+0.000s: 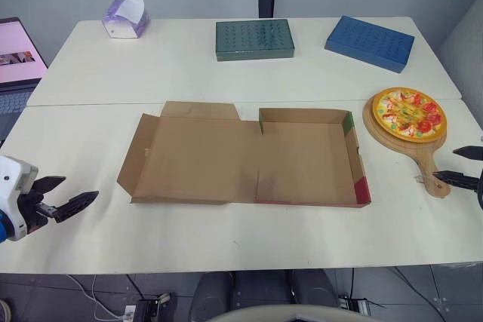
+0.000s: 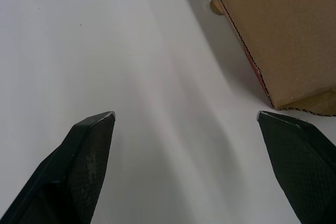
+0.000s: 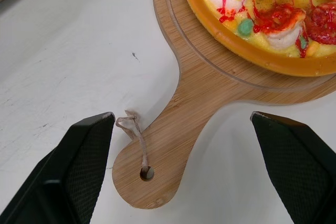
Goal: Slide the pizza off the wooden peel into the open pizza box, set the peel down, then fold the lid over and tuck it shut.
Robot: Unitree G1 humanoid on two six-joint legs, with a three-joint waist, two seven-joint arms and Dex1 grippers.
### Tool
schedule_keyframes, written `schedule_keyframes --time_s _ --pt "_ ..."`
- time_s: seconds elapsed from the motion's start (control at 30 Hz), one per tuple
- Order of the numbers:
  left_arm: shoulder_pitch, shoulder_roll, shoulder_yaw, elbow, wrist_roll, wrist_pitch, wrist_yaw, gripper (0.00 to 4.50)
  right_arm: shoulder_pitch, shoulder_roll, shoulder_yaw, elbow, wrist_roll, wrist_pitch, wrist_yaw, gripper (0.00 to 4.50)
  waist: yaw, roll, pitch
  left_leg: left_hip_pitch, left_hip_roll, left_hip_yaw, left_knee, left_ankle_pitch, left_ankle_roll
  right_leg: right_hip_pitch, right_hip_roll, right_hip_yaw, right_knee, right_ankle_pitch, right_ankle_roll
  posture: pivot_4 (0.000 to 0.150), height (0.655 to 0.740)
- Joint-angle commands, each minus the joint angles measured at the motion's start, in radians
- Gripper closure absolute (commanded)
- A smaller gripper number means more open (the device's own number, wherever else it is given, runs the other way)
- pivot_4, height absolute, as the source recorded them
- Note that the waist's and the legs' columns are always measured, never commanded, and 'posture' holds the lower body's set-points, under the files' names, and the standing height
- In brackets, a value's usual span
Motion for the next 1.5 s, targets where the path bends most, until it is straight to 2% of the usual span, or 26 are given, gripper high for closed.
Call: schedule_keyframes --time_s 0.03,0.23,0.67,1.5 --pt "-0.008 0.023 -0.004 0.008 0.002 -0.02 -0.024 0.0 0.016 -0.012 -0.026 -0.025 0.006 -0.011 0.002 0.05 0.0 0.0 0.0 0.0 0.0 0.0 0.0 0.0 0.0 0.0 0.0 0.0 0.0 0.0 0.0 0.15 0.74" --pt "-0.085 0.037 -0.037 0.022 -0.021 -0.028 -0.064 0.0 0.053 -0.01 -0.048 -0.032 0.009 -0.016 -0.012 0.05 0.003 0.0 0.0 0.0 0.0 0.0 0.0 0.0 0.0 0.0 0.0 0.0 0.0 0.0 0.0 0.15 0.74" --pt "-0.122 0.039 -0.034 0.031 -0.032 -0.031 -0.111 0.0 0.07 0.004 -0.057 -0.029 0.014 -0.043 -0.035 0.05 -0.003 0.0 0.0 0.0 0.0 0.0 0.0 0.0 0.0 0.0 0.0 0.0 0.0 0.0 0.0 0.15 0.74" --pt "-0.07 0.038 0.006 0.028 -0.057 -0.014 -0.142 0.0 0.041 0.033 -0.047 -0.012 0.015 -0.03 -0.051 0.05 -0.004 0.0 0.0 0.0 0.0 0.0 0.0 0.0 0.0 0.0 0.0 0.0 0.0 0.0 0.0 0.15 0.74"
